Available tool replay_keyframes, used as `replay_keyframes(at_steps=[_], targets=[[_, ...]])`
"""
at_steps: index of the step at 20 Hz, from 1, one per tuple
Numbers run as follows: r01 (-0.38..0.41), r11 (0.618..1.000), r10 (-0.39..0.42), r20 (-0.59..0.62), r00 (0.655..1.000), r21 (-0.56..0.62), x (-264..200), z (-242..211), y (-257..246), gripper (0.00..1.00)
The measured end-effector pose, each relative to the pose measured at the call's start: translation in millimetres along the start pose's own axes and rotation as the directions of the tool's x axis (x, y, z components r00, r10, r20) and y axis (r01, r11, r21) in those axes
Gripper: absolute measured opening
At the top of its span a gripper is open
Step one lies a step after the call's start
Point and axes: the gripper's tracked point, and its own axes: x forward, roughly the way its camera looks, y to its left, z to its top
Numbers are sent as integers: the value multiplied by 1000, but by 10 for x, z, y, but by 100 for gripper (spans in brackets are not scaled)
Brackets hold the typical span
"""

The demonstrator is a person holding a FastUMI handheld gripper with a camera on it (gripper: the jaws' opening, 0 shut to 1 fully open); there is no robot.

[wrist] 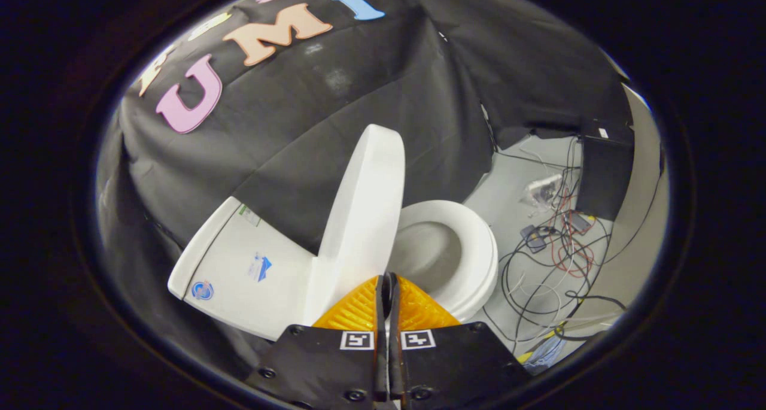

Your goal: Open the toilet lid.

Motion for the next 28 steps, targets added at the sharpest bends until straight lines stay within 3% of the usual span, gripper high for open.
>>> replay_keyframes(at_steps=[11,28], targets=[[42,974,-36,31,999,-225,-139,151,371,5],[37,917,3,101,995,-398,-297,307,1071,5]])
